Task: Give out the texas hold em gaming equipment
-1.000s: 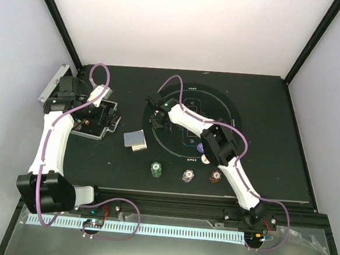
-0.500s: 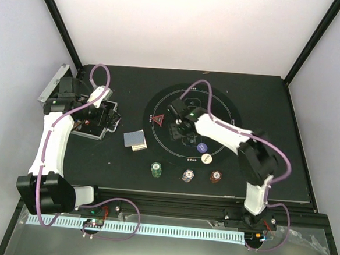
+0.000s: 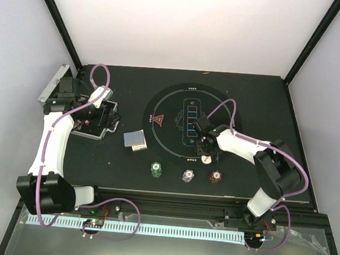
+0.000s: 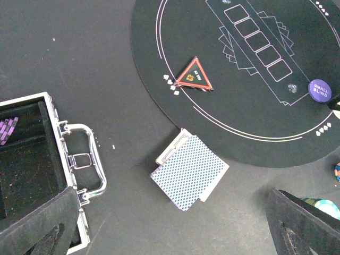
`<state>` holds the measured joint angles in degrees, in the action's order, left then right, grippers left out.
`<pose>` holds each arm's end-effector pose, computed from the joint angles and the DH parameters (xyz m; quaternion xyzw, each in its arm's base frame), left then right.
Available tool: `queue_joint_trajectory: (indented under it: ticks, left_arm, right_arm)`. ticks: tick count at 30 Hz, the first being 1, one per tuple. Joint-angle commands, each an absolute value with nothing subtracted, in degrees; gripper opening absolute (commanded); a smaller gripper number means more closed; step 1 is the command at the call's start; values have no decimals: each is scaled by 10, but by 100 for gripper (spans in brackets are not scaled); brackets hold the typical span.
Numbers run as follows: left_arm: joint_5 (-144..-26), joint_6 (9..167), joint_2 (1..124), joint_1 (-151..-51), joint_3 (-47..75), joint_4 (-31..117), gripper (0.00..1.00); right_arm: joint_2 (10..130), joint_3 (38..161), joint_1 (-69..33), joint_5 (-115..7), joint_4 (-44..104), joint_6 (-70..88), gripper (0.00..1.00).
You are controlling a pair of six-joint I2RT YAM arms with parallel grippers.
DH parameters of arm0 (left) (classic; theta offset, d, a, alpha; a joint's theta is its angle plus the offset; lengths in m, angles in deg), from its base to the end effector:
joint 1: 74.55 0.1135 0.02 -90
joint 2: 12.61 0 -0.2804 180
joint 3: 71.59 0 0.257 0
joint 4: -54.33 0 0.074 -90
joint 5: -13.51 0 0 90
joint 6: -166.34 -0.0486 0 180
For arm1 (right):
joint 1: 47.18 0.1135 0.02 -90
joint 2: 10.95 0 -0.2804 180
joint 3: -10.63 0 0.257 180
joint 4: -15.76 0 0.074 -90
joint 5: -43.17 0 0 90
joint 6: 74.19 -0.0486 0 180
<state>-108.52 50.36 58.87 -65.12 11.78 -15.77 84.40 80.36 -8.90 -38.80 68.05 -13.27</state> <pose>0.2440 0.0144 0.3344 0.2078 0.9039 -0.1727 0.3315 0.2424 0.1827 0.1621 -0.0722 0.9894 0.0003 0.1260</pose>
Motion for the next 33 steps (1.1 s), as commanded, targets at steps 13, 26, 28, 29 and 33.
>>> queue_joint_trajectory:
  ticks: [13, 26, 28, 29, 33]
  left_arm:
    - [-1116, 500, 591, -647, 149, -172, 99]
    - [-1099, 495, 588, -646, 148, -176, 99]
    - [-1095, 492, 590, -647, 150, -181, 99]
    - [-1094, 489, 590, -647, 150, -183, 99]
    - [-1091, 486, 588, -646, 151, -186, 99]
  right_arm:
    - [884, 806, -110, -424, 628, -111, 58]
    - [962, 895, -113, -385, 641, -90, 38]
    - [986, 926, -120, -380, 643, -81, 37]
    - [1000, 943, -126, -380, 645, -77, 37]
    - [1067, 1031, -157, -394, 663, -63, 37]
